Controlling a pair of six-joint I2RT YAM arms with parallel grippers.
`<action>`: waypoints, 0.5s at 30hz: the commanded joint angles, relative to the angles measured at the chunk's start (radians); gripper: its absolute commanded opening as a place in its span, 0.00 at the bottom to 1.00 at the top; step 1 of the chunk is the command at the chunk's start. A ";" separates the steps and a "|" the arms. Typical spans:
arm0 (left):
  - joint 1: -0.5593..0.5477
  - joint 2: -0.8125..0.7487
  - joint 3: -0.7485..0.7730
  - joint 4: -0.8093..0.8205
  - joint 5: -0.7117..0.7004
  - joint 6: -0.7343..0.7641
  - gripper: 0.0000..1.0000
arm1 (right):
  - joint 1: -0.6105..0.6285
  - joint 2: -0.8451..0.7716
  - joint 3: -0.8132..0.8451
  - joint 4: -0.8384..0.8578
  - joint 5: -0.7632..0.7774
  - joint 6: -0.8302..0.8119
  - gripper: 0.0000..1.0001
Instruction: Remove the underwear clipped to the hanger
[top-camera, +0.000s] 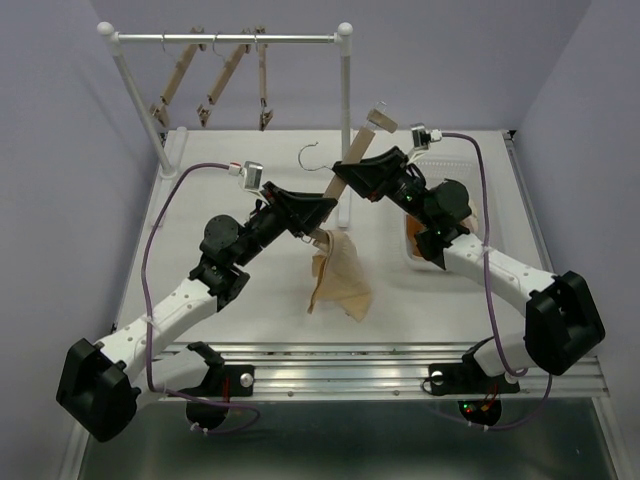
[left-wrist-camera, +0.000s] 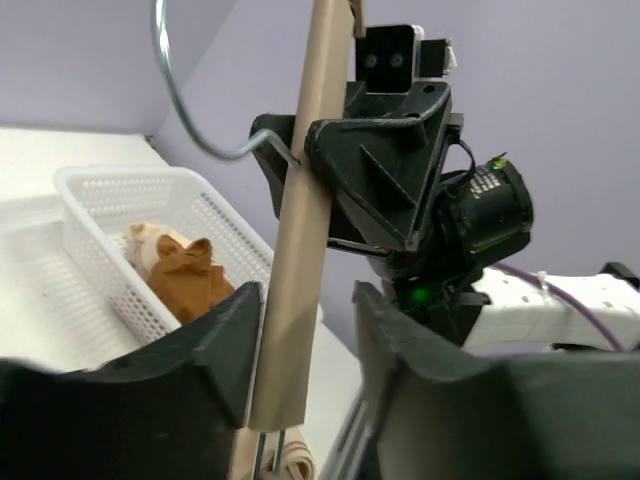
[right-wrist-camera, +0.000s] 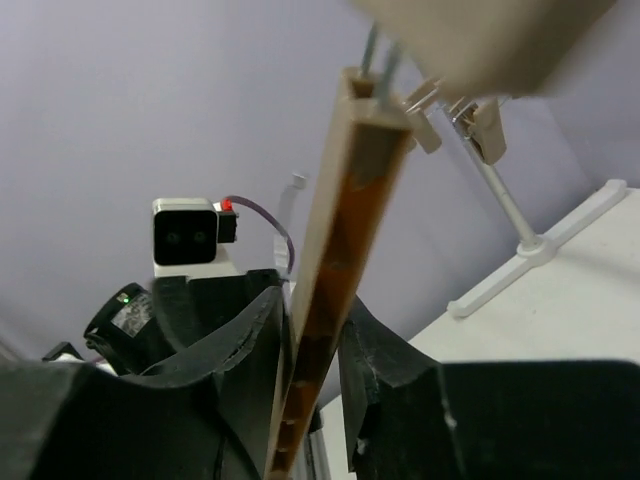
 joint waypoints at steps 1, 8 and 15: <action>0.003 -0.049 0.016 0.037 -0.009 0.020 0.68 | 0.001 -0.040 -0.007 0.053 0.053 -0.073 0.01; 0.026 -0.141 0.029 -0.133 -0.078 0.094 0.99 | 0.001 -0.082 -0.027 0.023 0.049 -0.074 0.01; 0.067 -0.203 0.033 -0.369 -0.127 0.178 0.99 | 0.001 -0.114 -0.037 0.004 0.059 -0.080 0.01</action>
